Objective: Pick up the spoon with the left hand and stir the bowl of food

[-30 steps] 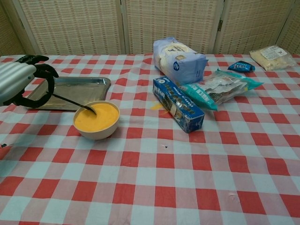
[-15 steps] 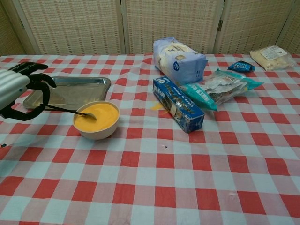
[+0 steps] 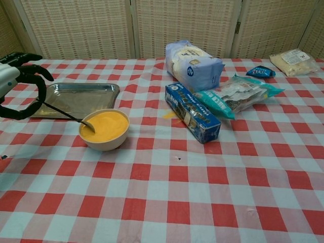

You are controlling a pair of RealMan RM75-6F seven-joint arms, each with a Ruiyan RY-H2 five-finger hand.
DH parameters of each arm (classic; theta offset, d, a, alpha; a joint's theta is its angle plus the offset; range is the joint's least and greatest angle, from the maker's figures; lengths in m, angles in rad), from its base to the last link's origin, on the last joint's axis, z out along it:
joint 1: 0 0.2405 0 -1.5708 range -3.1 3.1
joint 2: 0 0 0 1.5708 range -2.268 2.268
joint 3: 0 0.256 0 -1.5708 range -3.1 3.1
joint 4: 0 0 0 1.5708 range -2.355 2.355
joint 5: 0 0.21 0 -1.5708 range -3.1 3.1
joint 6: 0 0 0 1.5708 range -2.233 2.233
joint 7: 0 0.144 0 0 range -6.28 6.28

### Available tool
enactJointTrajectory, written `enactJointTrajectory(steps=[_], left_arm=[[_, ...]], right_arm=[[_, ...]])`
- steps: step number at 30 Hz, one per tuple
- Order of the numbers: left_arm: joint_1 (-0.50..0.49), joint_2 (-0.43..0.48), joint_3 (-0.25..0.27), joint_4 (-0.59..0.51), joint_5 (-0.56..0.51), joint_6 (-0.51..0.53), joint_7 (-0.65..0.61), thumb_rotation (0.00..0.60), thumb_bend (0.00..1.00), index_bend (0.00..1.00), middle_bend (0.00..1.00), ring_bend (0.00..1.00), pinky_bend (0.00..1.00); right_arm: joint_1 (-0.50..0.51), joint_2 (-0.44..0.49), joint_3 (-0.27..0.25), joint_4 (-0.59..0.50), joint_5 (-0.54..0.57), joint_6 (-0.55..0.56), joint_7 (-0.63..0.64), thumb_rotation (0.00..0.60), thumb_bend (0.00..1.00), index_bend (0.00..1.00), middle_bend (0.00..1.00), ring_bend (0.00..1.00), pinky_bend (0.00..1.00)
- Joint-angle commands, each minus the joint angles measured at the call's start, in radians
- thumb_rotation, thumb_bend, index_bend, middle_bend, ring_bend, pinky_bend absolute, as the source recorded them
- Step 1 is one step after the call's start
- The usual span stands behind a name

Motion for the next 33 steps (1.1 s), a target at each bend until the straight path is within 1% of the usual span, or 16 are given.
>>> enactJointTrajectory(steps=[1, 9, 13, 15, 18, 20, 22, 23, 28, 31, 33], left_arm=[[-0.011, -0.029, -0.027, 0.032, -0.014, 0.005, -0.017, 0.6, 0.73, 0.82, 0.26, 0.02, 0.0], [-0.028, -0.052, -0.045, 0.054, -0.021, -0.006, -0.041, 0.6, 0.73, 0.82, 0.26, 0.02, 0.0], [-0.037, -0.057, -0.064, 0.052, -0.043, -0.023, -0.056, 0.6, 0.73, 0.82, 0.26, 0.02, 0.0], [-0.048, -0.065, -0.095, 0.057, -0.079, -0.047, -0.07, 0.6, 0.73, 0.82, 0.26, 0.02, 0.0], [-0.076, -0.084, -0.155, 0.084, -0.151, -0.107, -0.105, 0.6, 0.73, 0.82, 0.26, 0.03, 0.0], [-0.101, -0.095, -0.194, 0.108, -0.203, -0.165, -0.137, 0.6, 0.73, 0.82, 0.26, 0.03, 0.0], [-0.122, -0.103, -0.222, 0.127, -0.242, -0.219, -0.169, 0.6, 0.74, 0.82, 0.27, 0.04, 0.01], [-0.138, -0.112, -0.236, 0.151, -0.263, -0.249, -0.178, 0.6, 0.74, 0.82, 0.27, 0.05, 0.01], [-0.207, -0.184, -0.265, 0.319, -0.311, -0.341, -0.183, 0.6, 0.74, 0.82, 0.29, 0.05, 0.02], [-0.234, -0.23, -0.27, 0.417, -0.322, -0.364, -0.201, 0.6, 0.73, 0.81, 0.33, 0.08, 0.03], [-0.249, -0.259, -0.263, 0.489, -0.321, -0.386, -0.218, 0.6, 0.72, 0.81, 0.34, 0.09, 0.03]], right_arm=[[-0.002, 0.001, 0.002, 0.0, 0.0, 0.005, 0.002, 0.6, 0.12, 0.0, 0.0, 0.0, 0.0], [-0.001, 0.002, 0.007, 0.006, 0.009, 0.003, 0.005, 0.6, 0.12, 0.0, 0.0, 0.0, 0.0], [-0.001, 0.003, 0.008, 0.006, 0.011, 0.003, 0.007, 0.6, 0.12, 0.0, 0.0, 0.0, 0.0], [0.0, 0.001, 0.01, 0.009, 0.014, 0.003, 0.0, 0.6, 0.12, 0.0, 0.0, 0.0, 0.0], [0.003, -0.004, 0.012, 0.011, 0.024, -0.006, -0.004, 0.6, 0.12, 0.0, 0.0, 0.0, 0.0], [0.005, -0.007, 0.013, 0.012, 0.029, -0.01, -0.011, 0.6, 0.12, 0.0, 0.0, 0.0, 0.0], [0.006, -0.01, 0.014, 0.013, 0.031, -0.012, -0.017, 0.6, 0.12, 0.0, 0.0, 0.0, 0.0], [0.007, -0.012, 0.015, 0.014, 0.036, -0.014, -0.02, 0.6, 0.12, 0.0, 0.0, 0.0, 0.0], [0.011, -0.018, 0.021, 0.019, 0.055, -0.025, -0.027, 0.6, 0.12, 0.0, 0.0, 0.0, 0.0], [0.011, -0.021, 0.022, 0.024, 0.057, -0.022, -0.034, 0.6, 0.12, 0.0, 0.0, 0.0, 0.0], [0.01, -0.022, 0.021, 0.025, 0.056, -0.019, -0.033, 0.6, 0.12, 0.0, 0.0, 0.0, 0.0]])
